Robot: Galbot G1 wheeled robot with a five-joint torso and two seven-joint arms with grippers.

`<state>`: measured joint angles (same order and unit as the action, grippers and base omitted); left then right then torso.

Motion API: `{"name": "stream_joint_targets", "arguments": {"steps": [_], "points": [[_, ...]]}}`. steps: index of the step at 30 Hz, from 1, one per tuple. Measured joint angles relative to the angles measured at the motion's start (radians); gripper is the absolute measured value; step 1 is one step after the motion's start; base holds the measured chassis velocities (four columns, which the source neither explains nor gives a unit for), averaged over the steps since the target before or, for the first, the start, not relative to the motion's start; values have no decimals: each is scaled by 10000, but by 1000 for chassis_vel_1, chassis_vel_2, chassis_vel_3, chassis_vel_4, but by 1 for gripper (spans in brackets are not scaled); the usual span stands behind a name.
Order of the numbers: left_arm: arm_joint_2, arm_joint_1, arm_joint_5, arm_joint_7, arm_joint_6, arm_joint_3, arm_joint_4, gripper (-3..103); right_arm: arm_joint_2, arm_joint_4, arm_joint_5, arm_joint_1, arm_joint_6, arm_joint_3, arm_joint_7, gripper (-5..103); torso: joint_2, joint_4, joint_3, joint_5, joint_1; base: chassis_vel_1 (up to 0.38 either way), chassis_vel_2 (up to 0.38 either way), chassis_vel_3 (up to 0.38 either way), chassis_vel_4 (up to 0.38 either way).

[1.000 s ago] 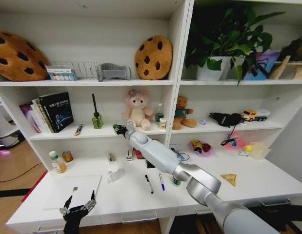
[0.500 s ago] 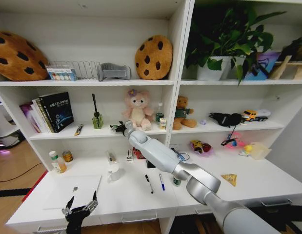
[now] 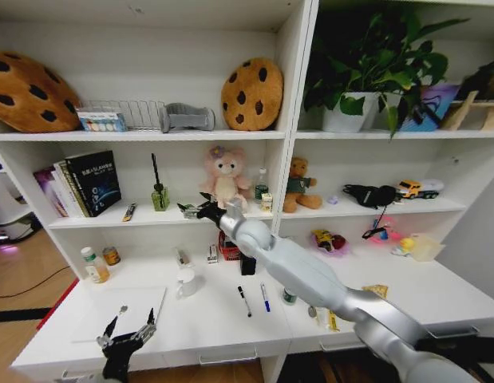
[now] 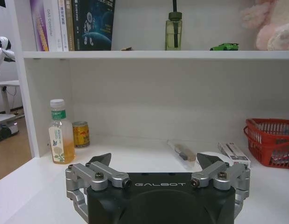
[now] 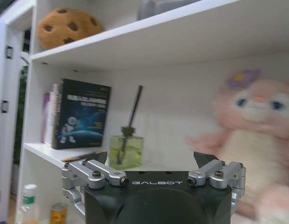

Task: Organize the objects on the table.

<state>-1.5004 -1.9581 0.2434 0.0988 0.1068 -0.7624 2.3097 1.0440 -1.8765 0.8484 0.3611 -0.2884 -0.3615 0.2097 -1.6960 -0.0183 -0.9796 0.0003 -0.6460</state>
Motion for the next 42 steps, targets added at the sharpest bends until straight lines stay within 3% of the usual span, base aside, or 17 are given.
{"name": "stream_joint_targets", "arguments": {"steps": [1, 2, 5, 6, 9, 10, 12, 13, 15, 18, 20, 22, 23, 30, 39, 42], "points": [[76, 27, 128, 46, 46, -80, 41, 100, -457, -576, -166, 629, 0, 432, 188, 100, 0, 1, -1, 1, 0, 0, 0, 0, 0], [76, 27, 128, 46, 46, -80, 41, 100, -457, -576, -166, 629, 0, 432, 188, 100, 0, 1, -1, 1, 0, 0, 0, 0, 0], [342, 116, 564, 230, 195, -232, 217, 100, -1794, -2411, -570, 2798, 152, 2544, 199, 100, 0, 6, 0, 1, 1, 0, 0, 0, 0], [342, 116, 564, 230, 195, -232, 217, 100, -1794, -2411, -570, 2798, 152, 2544, 199, 100, 0, 6, 0, 1, 1, 0, 0, 0, 0], [556, 154, 686, 329, 251, -159, 333, 100, -3213, -3984, -1542, 6730, 1124, 5919, 288, 100, 0, 2, 1, 0, 1, 0, 0, 0, 0], [556, 154, 686, 329, 251, -159, 333, 100, -3213, -3984, -1542, 6730, 1124, 5919, 288, 100, 0, 2, 1, 0, 1, 0, 0, 0, 0], [656, 134, 656, 336, 267, 37, 453, 100, -3041, -4536, -2397, 9692, 1628, 8469, 296, 100, -1, -2, 2, -4, 2, 0, 0, 0, 0], [656, 134, 656, 336, 267, 37, 453, 100, -3041, -4536, -2397, 9692, 1628, 8469, 296, 100, -1, -2, 2, -4, 2, 0, 0, 0, 0], [716, 75, 552, 332, 267, 214, 540, 100, -2105, -4800, -3137, 11767, 2021, 9755, 291, 100, -1, 7, 2, 1, 2, 0, 0, 0, 0], [743, 23, 508, 327, 264, 287, 609, 100, -1617, -4866, -3469, 12500, 2214, 10105, 238, 100, -1, 9, 2, -1, 2, 0, 0, 0, 0], [826, -54, 473, 313, 251, 405, 773, 100, -648, -4891, -4083, 13911, 2768, 10504, -148, 100, -1, 6, 1, -2, 3, 0, 0, 0, 0], [864, -67, 464, 306, 245, 441, 828, 100, -243, -4821, -4342, 14374, 3137, 10606, -576, 100, -2, 2, 1, -5, 2, 0, 0, 0, 0], [901, -75, 455, 303, 241, 478, 878, 100, 226, -4604, -4747, 14755, 3580, 10568, -1071, 100, -2, 3, 1, -6, 3, 0, 0, 0, 0], [969, -173, 470, 290, 232, 471, 958, 100, 1320, -3383, -6439, 14927, 4535, 9605, -1649, 100, 0, 7, 0, -5, 1, 0, 0, 0, 0], [1029, -66, 579, 299, 242, 458, 739, 100, 938, -2553, -6637, 14393, 4227, 9088, -1942, 100, 1, 3, -1, -4, 0, 0, 0, 0, 0], [817, -72, 443, 305, 242, 692, 607, 100, 525, -2253, -5788, 13758, 3681, 8371, -1841, 100, 1, 8, -1, -3, -1, 0, 0, 0, 0]]}}
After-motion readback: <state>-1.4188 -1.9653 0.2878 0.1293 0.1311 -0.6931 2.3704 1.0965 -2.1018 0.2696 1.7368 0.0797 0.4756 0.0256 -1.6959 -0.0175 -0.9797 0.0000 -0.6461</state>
